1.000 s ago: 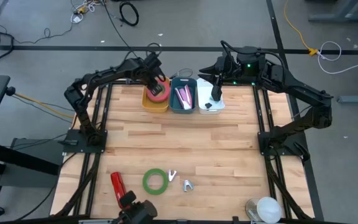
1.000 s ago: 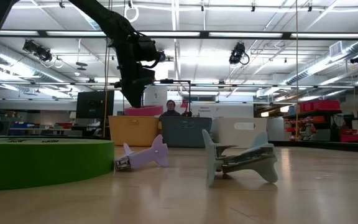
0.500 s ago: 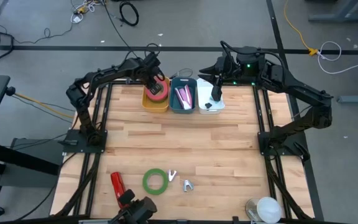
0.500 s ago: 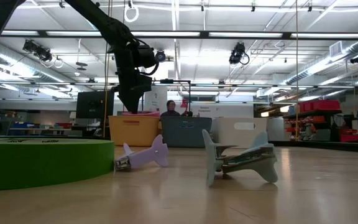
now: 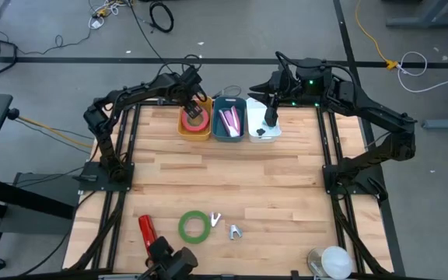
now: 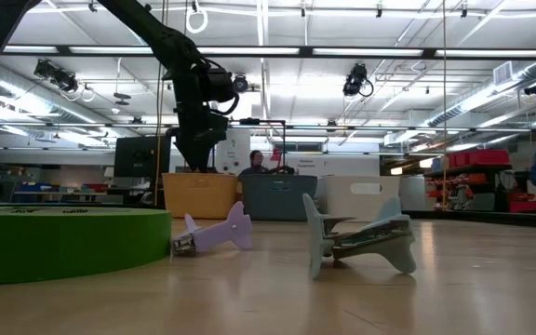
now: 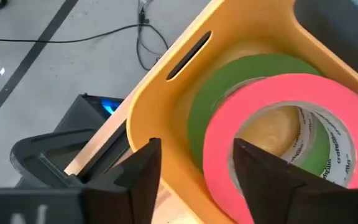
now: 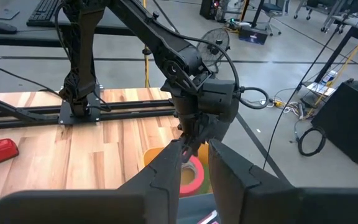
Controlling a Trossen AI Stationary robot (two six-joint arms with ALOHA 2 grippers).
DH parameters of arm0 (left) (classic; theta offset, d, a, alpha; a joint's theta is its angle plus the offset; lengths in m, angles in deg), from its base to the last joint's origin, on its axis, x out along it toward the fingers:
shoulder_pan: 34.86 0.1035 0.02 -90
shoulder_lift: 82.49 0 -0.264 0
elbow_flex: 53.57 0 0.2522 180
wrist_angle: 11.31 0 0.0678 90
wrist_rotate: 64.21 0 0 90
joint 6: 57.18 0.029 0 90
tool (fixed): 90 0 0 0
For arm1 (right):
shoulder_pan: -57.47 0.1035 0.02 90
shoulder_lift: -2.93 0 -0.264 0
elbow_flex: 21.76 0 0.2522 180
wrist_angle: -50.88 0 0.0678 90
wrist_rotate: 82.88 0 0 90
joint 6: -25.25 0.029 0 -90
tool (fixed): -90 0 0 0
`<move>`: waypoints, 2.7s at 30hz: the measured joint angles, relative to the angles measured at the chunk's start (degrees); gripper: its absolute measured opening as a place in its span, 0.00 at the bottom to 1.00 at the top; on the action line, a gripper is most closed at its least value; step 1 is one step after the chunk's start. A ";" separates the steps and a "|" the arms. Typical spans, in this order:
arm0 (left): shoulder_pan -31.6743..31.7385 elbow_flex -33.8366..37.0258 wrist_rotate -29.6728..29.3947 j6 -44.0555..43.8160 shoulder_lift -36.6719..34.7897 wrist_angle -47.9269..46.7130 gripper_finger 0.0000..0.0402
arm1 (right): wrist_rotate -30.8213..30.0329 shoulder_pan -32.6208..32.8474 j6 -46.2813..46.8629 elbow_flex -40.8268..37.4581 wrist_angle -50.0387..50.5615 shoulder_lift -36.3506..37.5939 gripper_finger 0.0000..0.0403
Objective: Pick and place Stapler, Stapler remover, tape
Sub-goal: Put the green tape into the yellow bin
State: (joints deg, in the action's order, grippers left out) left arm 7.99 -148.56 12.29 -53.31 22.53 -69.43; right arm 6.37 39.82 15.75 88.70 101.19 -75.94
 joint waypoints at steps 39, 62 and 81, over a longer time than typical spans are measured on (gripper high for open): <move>-17.98 -4.00 10.38 -1.38 -8.71 -10.00 0.55 | -1.55 0.00 1.09 0.00 1.05 0.00 0.20; -37.81 -4.00 17.92 -2.72 -15.45 -16.17 0.55 | -1.11 0.26 4.52 0.02 4.72 0.00 0.20; -52.76 -4.00 15.39 -5.96 -15.28 -16.52 0.55 | 5.77 7.11 -0.86 0.02 8.74 0.94 0.20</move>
State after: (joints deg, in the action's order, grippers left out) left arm -44.77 -152.56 27.68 -59.27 7.25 -85.96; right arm 12.14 46.92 14.89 88.73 109.94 -75.00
